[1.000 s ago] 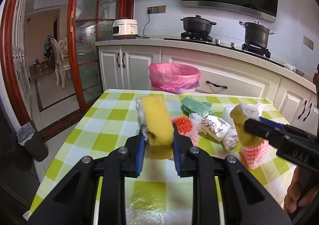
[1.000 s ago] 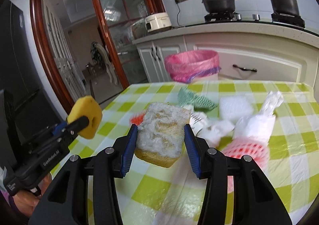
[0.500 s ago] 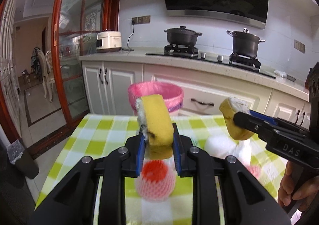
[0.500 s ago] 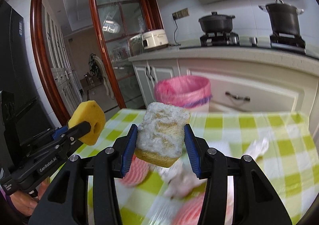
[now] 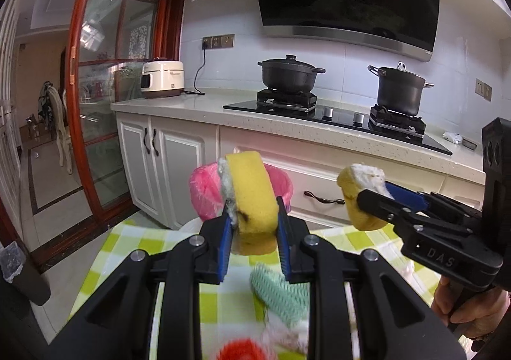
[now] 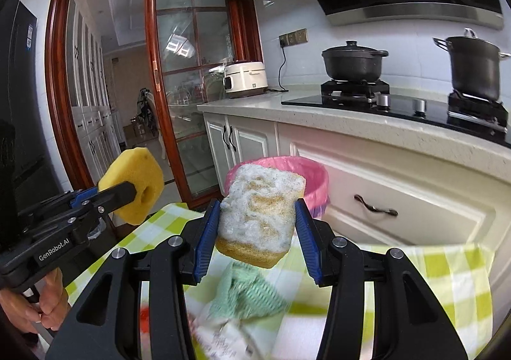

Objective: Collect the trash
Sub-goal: 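Carry both sponges over the pink trash bin and open both tools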

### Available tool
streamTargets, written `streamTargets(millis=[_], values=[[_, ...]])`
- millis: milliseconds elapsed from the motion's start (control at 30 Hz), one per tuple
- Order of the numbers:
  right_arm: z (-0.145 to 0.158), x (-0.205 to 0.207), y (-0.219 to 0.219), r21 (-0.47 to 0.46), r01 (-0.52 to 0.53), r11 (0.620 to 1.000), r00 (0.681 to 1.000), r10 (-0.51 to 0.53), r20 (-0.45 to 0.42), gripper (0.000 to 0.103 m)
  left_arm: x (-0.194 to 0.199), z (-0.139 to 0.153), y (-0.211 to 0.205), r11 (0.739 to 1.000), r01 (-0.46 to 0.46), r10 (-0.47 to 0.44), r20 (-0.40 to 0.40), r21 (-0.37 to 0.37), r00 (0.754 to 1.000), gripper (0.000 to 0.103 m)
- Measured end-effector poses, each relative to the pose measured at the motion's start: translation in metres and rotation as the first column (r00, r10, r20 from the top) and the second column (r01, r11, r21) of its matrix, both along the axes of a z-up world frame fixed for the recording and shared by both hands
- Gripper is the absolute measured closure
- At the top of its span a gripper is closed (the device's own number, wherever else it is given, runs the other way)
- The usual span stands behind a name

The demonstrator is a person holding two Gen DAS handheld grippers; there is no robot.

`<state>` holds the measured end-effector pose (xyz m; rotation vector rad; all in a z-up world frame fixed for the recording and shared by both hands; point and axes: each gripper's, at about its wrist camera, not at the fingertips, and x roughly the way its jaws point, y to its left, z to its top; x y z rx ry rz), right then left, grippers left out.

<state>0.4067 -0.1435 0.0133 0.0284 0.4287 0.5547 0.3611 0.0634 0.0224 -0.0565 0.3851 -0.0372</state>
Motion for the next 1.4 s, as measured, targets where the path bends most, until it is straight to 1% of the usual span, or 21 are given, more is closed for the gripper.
streamTargets(millis=[100,300,433,533,633,700,733,800,867,933,967,1000,1100,1167,1233,1300,1400], values=[[0.000,0.024,0.007,-0.009,-0.002,1.000,1.000,0.002,0.003,0.057,0.034,0.000,0.004,1.000,0.010,-0.010,-0.016,-0.003,1.000,0.079],[-0.007,0.100,0.026,-0.017,-0.018,1.000,1.000,0.018,-0.021,0.057,0.120,-0.006,0.020,0.999,0.034,-0.034,-0.059,-0.011,0.998,0.076],[-0.010,0.148,0.037,-0.003,-0.039,0.999,0.998,0.039,-0.042,0.056,0.182,-0.010,0.035,0.999,0.031,-0.032,-0.074,-0.023,0.997,0.076],[-0.014,0.186,0.043,0.033,-0.065,0.997,0.995,0.067,-0.077,0.056,0.220,-0.016,0.044,0.999,0.031,-0.033,-0.083,-0.025,0.996,0.076],[-0.022,0.221,0.048,0.051,-0.067,0.996,0.992,0.072,-0.101,0.055,0.255,-0.028,0.053,0.999,0.029,-0.034,-0.109,-0.041,0.993,0.076],[-0.027,0.238,0.053,0.059,-0.075,0.995,0.991,0.081,-0.110,0.052,0.270,-0.035,0.057,0.998,0.028,-0.034,-0.120,-0.051,0.992,0.076],[-0.030,0.250,0.057,0.064,-0.089,0.994,0.988,0.096,-0.120,0.051,0.283,-0.041,0.059,0.998,0.029,-0.036,-0.127,-0.053,0.991,0.075],[-0.032,0.266,0.062,0.058,-0.089,0.994,0.988,0.095,-0.119,0.041,0.295,-0.046,0.061,0.999,0.020,-0.023,-0.130,-0.027,0.991,0.064],[-0.029,0.277,0.065,0.053,-0.083,0.995,0.991,0.088,-0.100,0.041,0.304,-0.049,0.065,1.000,0.007,-0.009,-0.124,-0.017,0.992,0.061],[-0.022,0.280,0.064,0.052,-0.080,0.995,0.994,0.084,-0.073,0.041,0.306,-0.047,0.069,1.000,-0.015,0.014,-0.110,-0.002,0.994,0.057],[-0.017,0.278,0.061,0.051,-0.076,0.996,0.996,0.079,-0.049,0.040,0.303,-0.046,0.070,1.000,-0.023,0.023,-0.100,0.002,0.995,0.050],[-0.012,0.274,0.057,0.050,-0.072,0.996,0.997,0.073,-0.030,0.039,0.300,-0.043,0.073,0.999,-0.038,0.038,-0.085,0.006,0.996,0.047],[0.000,0.260,0.045,0.062,-0.066,0.996,0.998,0.067,-0.018,0.039,0.284,-0.036,0.077,0.998,-0.066,0.066,-0.072,-0.004,0.995,0.047],[0.010,0.241,0.034,0.069,-0.065,0.995,0.998,0.065,-0.007,0.039,0.267,-0.029,0.080,0.997,-0.074,0.072,-0.066,-0.022,0.995,0.047],[0.020,0.216,0.021,0.069,-0.062,0.996,0.998,0.062,0.004,0.039,0.248,-0.023,0.078,0.997,-0.073,0.072,-0.057,-0.016,0.996,0.045],[0.030,0.189,0.007,0.082,-0.064,0.995,0.998,0.063,0.014,0.039,0.218,-0.013,0.075,0.997,-0.075,0.074,-0.036,-0.006,0.997,0.036],[0.043,0.147,-0.014,0.098,-0.051,0.994,0.998,0.048,0.029,0.039,0.177,0.000,0.070,0.997,-0.077,0.077,-0.020,-0.008,0.997,0.029]])
